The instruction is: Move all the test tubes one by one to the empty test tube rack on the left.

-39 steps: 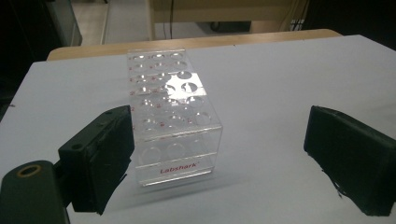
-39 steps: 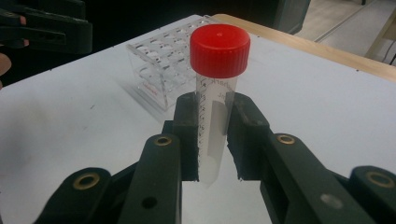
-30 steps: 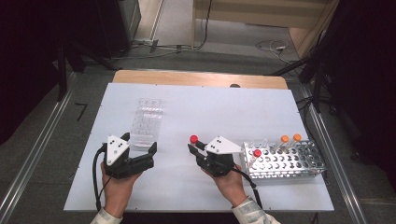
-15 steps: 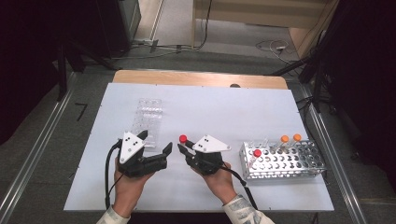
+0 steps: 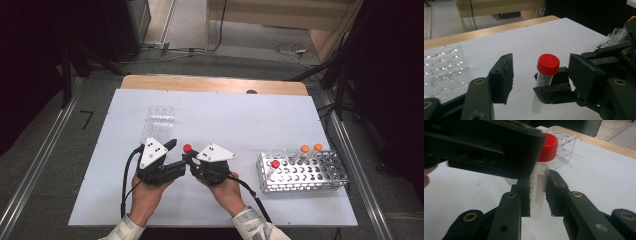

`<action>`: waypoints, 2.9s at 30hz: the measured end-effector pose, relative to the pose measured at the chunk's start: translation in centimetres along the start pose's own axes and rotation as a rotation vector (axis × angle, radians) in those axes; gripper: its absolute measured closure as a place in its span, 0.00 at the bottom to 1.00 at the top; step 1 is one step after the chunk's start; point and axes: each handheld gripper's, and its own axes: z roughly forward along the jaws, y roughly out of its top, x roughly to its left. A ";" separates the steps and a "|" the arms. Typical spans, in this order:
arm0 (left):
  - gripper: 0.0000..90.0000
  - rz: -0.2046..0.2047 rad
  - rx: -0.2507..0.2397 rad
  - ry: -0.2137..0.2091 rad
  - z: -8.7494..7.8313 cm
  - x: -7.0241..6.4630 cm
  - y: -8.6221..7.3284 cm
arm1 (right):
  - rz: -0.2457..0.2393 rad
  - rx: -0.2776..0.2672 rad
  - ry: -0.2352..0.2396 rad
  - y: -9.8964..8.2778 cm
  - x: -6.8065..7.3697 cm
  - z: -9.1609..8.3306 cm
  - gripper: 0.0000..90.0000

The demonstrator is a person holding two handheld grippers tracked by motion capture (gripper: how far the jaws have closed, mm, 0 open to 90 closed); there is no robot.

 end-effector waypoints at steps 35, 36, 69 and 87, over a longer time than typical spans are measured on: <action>0.78 0.008 -0.001 -0.005 0.9 0.5 0.8 | 0.042 0.032 0.003 0.1 -1.2 -1.1 0.37; 0.78 0.002 -0.004 -0.004 0.9 0.6 0.9 | 0.040 0.031 0.002 0.0 -1.4 -1.3 0.36; 0.78 -0.037 -0.013 0.077 1.2 4.4 4.5 | 0.045 0.075 -0.026 -3.4 -3.3 -7.6 0.27; 0.78 -0.052 -0.028 0.124 0.6 6.2 5.2 | 0.049 0.069 -0.030 -3.4 -3.4 -7.9 0.27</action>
